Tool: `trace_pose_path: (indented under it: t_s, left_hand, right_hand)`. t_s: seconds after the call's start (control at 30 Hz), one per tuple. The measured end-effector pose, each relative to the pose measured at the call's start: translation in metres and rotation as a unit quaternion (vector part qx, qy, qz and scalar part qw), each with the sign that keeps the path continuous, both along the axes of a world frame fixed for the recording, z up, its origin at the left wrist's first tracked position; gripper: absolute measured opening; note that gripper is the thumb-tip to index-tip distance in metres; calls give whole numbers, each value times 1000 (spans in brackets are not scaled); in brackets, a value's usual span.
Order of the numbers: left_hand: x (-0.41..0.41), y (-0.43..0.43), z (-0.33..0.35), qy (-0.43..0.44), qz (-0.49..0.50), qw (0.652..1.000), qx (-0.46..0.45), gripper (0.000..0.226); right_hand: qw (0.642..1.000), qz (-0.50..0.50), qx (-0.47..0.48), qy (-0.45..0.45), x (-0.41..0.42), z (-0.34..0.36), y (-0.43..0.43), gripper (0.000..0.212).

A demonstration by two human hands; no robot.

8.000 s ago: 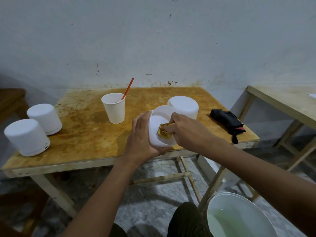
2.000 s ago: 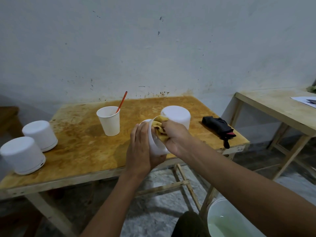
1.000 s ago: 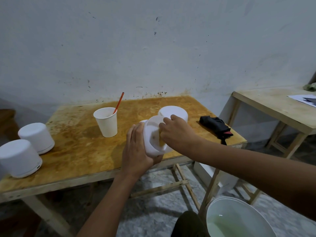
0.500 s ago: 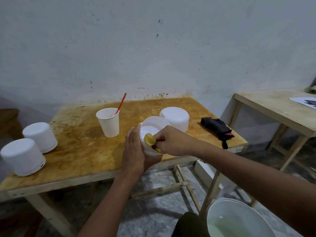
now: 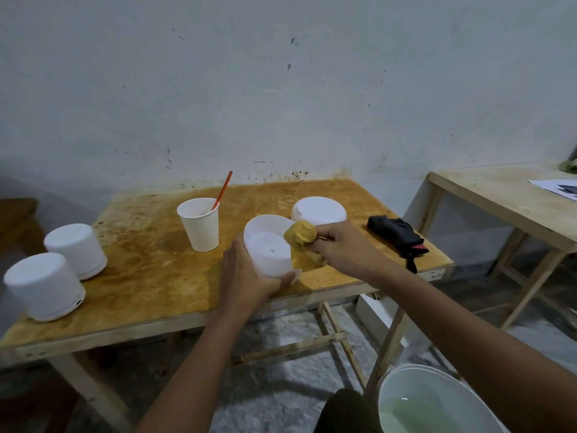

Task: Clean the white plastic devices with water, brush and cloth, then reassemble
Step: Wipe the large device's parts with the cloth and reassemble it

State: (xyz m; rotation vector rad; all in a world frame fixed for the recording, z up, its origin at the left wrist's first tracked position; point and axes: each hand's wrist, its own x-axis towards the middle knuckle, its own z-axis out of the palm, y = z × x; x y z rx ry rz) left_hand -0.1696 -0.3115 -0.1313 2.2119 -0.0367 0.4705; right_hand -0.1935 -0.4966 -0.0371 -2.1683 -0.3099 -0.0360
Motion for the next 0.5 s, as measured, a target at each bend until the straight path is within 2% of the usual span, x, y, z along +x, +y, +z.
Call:
trace_pose_path:
  t_s: [0.17, 0.27, 0.33, 0.4, 0.5]
  left_hand:
    - [6, 7, -2, 34, 6, 999, -42, 128]
    - [10, 8, -3, 31, 6, 997, -69, 125]
    - [13, 4, -3, 26, 10, 996, -79, 123]
    - [16, 2, -2, 23, 15, 996, -89, 122]
    - [20, 1, -2, 25, 12, 995, -101, 121]
  right_hand:
    - [995, -52, 77, 22, 2, -16, -9, 22]
    - [992, -112, 56, -18, 11, -25, -21, 24]
    - [987, -145, -40, -57, 17, -33, -33, 27]
    - [967, -178, -164, -82, 24, -44, -46, 34]
    - [936, -202, -274, -84, 36, -64, -59, 41]
